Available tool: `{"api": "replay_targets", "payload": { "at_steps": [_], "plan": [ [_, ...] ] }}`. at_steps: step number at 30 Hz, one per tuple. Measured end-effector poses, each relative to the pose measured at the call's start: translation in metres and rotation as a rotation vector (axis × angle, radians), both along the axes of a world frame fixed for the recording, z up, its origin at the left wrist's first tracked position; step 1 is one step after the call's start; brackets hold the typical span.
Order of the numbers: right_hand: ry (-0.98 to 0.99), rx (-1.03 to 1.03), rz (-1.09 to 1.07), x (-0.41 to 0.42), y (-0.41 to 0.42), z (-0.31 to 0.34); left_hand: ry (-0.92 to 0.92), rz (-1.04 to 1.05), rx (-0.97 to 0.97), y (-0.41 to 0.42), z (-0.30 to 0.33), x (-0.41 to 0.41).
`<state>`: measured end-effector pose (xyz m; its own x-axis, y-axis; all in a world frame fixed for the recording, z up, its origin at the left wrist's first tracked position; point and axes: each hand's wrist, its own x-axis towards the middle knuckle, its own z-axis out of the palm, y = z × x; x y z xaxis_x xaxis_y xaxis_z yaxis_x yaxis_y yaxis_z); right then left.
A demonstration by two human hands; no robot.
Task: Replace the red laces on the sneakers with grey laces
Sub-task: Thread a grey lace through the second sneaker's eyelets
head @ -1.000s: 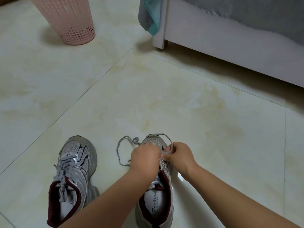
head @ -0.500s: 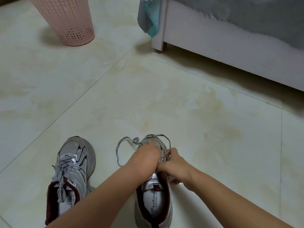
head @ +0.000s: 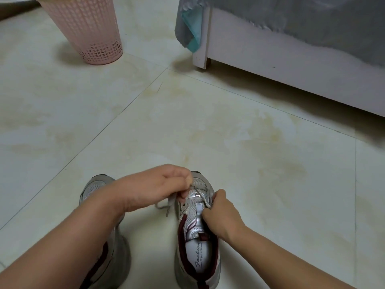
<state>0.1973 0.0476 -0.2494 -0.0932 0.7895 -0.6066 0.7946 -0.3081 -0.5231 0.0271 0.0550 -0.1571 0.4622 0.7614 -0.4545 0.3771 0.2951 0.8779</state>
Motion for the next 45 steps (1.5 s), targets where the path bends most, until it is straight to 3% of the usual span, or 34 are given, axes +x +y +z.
{"api": "replay_targets", "payload": {
  "at_steps": [3,6,8,11,14,19,24,33,39,43,45],
  "plan": [
    [-0.046,0.174,0.095,-0.002,-0.007,0.005,-0.058,0.055,0.038,-0.009,0.003,-0.002],
    [0.008,0.403,0.245,-0.003,-0.012,0.008,0.033,0.080,0.051,-0.020,-0.014,0.005],
    [0.093,0.404,0.262,-0.003,-0.011,0.010,0.153,0.129,0.088,-0.026,-0.035,0.013],
    [0.102,0.380,0.286,0.001,-0.004,0.010,0.490,0.284,0.126,-0.037,-0.070,0.029],
    [0.159,0.366,0.215,0.004,0.003,0.015,0.575,0.392,0.167,-0.046,-0.091,0.045],
    [0.398,0.230,0.012,0.009,-0.002,0.030,0.680,0.397,0.275,-0.050,-0.102,0.052],
    [0.525,0.221,0.011,0.002,-0.004,0.061,0.720,0.388,0.273,-0.051,-0.104,0.052],
    [0.787,0.447,-0.215,0.006,0.030,0.153,0.777,0.367,0.145,-0.049,-0.100,0.069],
    [0.415,0.359,-0.238,0.026,0.048,0.120,0.559,0.397,0.121,-0.047,-0.071,0.043],
    [0.060,0.257,-0.089,0.043,0.052,0.061,0.080,0.729,0.009,-0.024,-0.029,0.005],
    [-0.053,0.171,-0.043,0.047,0.050,0.038,-0.151,0.775,0.007,-0.015,-0.006,-0.009]
  ]
}}
